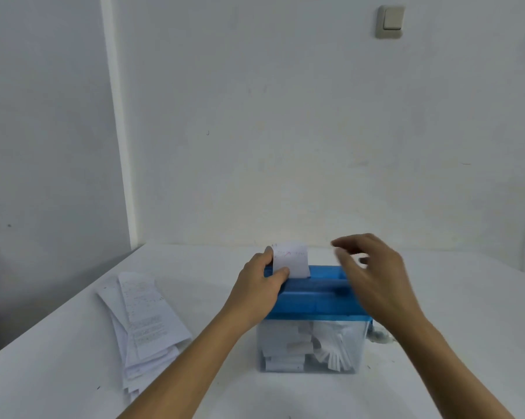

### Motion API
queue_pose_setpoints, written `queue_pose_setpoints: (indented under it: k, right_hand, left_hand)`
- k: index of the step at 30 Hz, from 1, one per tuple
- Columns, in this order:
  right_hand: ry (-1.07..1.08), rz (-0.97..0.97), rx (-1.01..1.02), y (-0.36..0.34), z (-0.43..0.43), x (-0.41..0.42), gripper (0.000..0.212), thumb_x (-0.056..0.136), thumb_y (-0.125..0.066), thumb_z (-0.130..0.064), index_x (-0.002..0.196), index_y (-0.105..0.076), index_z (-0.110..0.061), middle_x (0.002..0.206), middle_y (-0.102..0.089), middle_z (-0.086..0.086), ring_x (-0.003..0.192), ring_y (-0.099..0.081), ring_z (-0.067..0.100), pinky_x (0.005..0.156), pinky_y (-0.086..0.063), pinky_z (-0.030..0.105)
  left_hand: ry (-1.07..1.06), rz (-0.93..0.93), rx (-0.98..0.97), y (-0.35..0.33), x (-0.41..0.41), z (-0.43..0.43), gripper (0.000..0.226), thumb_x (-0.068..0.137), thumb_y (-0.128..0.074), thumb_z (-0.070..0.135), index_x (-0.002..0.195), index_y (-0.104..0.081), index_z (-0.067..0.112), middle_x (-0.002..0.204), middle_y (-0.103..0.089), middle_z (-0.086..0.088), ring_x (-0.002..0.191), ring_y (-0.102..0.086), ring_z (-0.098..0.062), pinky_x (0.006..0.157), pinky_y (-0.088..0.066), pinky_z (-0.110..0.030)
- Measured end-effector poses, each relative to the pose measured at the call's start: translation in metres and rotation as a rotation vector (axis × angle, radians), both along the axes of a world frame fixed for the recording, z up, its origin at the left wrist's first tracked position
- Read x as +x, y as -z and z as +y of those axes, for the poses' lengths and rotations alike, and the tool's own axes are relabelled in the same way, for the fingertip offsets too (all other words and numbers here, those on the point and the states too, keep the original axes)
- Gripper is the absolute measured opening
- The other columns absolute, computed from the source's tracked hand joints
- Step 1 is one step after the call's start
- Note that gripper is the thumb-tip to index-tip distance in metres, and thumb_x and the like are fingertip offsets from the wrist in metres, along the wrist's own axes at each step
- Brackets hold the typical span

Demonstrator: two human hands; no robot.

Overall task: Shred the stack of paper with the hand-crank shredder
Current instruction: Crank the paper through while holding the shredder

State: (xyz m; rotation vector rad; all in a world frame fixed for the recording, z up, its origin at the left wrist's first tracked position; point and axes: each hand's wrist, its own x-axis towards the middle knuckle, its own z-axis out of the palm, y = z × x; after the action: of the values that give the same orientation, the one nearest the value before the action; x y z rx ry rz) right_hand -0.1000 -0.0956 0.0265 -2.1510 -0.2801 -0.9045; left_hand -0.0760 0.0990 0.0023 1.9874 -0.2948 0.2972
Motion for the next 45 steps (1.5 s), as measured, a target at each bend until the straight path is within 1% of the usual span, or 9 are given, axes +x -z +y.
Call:
queue_pose_setpoints:
  k: [3, 7, 12, 18, 22, 27, 34, 41, 45]
  right_hand:
    - [0.08, 0.018, 0.161, 0.027, -0.032, -0.021, 0.038, 0.094, -0.05, 0.006, 0.103, -0.066, -0.027, 0.106, -0.066, -0.013, 0.1, -0.059, -0.004, 0.079, -0.041, 0.01]
    - [0.048, 0.384, 0.007, 0.065, -0.056, -0.038, 0.058, 0.079, -0.048, 0.018, 0.093, -0.065, -0.035, 0.1, -0.071, -0.013, 0.096, -0.063, -0.001, 0.073, -0.042, 0.009]
    - [0.063, 0.504, -0.401, 0.091, -0.044, -0.045, 0.047, 0.091, -0.051, -0.008, 0.115, -0.027, -0.042, 0.116, -0.042, -0.02, 0.107, -0.05, 0.002, 0.094, -0.042, 0.018]
    - [0.132, 0.395, -0.537, 0.068, -0.044, -0.058, 0.02, 0.093, -0.054, -0.039, 0.085, -0.036, -0.035, 0.092, -0.055, -0.023, 0.083, -0.057, 0.003, 0.071, -0.045, 0.02]
    - [0.055, 0.398, -0.453, 0.028, -0.058, -0.065, 0.035, 0.095, -0.061, -0.042, 0.07, -0.046, -0.022, 0.059, -0.054, -0.004, 0.054, -0.044, 0.011, 0.054, -0.036, 0.025]
    - [-0.031, 0.274, -0.306, -0.008, -0.066, -0.056, 0.029, 0.087, -0.063, -0.049, 0.097, -0.039, -0.038, 0.082, -0.067, -0.013, 0.064, -0.065, 0.005, 0.054, -0.05, 0.02]
    - [-0.031, 0.134, 0.094, -0.009, -0.051, 0.013, 0.023, 0.093, -0.065, -0.038, 0.098, -0.051, -0.022, 0.095, -0.062, -0.003, 0.082, -0.065, 0.02, 0.05, -0.05, 0.021]
    - [-0.017, 0.295, 0.2, 0.016, -0.044, 0.051, 0.034, 0.1, -0.056, -0.042, 0.094, -0.055, -0.009, 0.089, -0.066, 0.006, 0.074, -0.064, 0.021, 0.048, -0.048, 0.018]
    - [-0.048, 0.395, 0.158, 0.046, -0.043, 0.046, 0.027, 0.106, -0.047, -0.021, 0.082, -0.052, -0.012, 0.076, -0.062, 0.004, 0.066, -0.059, 0.02, 0.044, -0.045, 0.013]
  left_hand:
    - [0.014, 0.01, -0.027, -0.002, -0.005, -0.003, 0.034, 0.104, -0.052, 0.015, 0.086, -0.039, 0.041, 0.094, -0.045, 0.03, 0.084, -0.049, 0.013, 0.071, -0.039, 0.001]
    - [0.001, -0.015, -0.003, 0.001, -0.002, -0.003, 0.026, 0.105, -0.05, 0.014, 0.095, -0.047, 0.038, 0.096, -0.043, 0.034, 0.085, -0.049, 0.024, 0.07, -0.038, 0.004]
    - [-0.032, -0.059, 0.015, 0.003, -0.001, -0.002, 0.016, 0.103, -0.05, 0.016, 0.118, -0.057, 0.018, 0.108, -0.056, 0.021, 0.099, -0.054, 0.002, 0.071, -0.044, -0.003]
    - [-0.117, -0.078, 0.14, 0.003, -0.001, -0.005, 0.023, 0.1, -0.049, 0.024, 0.119, -0.054, 0.012, 0.116, -0.059, -0.004, 0.107, -0.057, -0.024, 0.094, -0.054, -0.046]
    - [-0.101, -0.075, 0.161, -0.001, -0.001, -0.004, 0.021, 0.099, -0.05, 0.025, 0.115, -0.055, 0.013, 0.113, -0.06, -0.001, 0.105, -0.058, -0.024, 0.093, -0.053, -0.048]
    - [-0.074, -0.053, 0.128, 0.002, 0.004, 0.0, 0.023, 0.101, -0.054, 0.024, 0.119, -0.057, 0.011, 0.121, -0.063, -0.003, 0.109, -0.059, -0.023, 0.094, -0.053, -0.041]
    - [-0.041, -0.02, 0.069, 0.008, 0.01, 0.003, 0.027, 0.101, -0.059, 0.037, 0.123, -0.056, 0.023, 0.123, -0.061, 0.008, 0.111, -0.058, -0.009, 0.101, -0.052, -0.037]
    - [0.069, 0.029, -0.004, 0.004, 0.0, 0.005, 0.053, 0.078, -0.079, 0.058, 0.121, -0.058, 0.036, 0.117, -0.062, 0.023, 0.106, -0.056, 0.007, 0.084, -0.047, -0.016]
    - [0.064, 0.035, 0.014, 0.001, -0.003, 0.006, 0.061, 0.068, -0.083, 0.065, 0.118, -0.06, 0.039, 0.117, -0.061, 0.022, 0.106, -0.056, 0.006, 0.083, -0.046, -0.016]
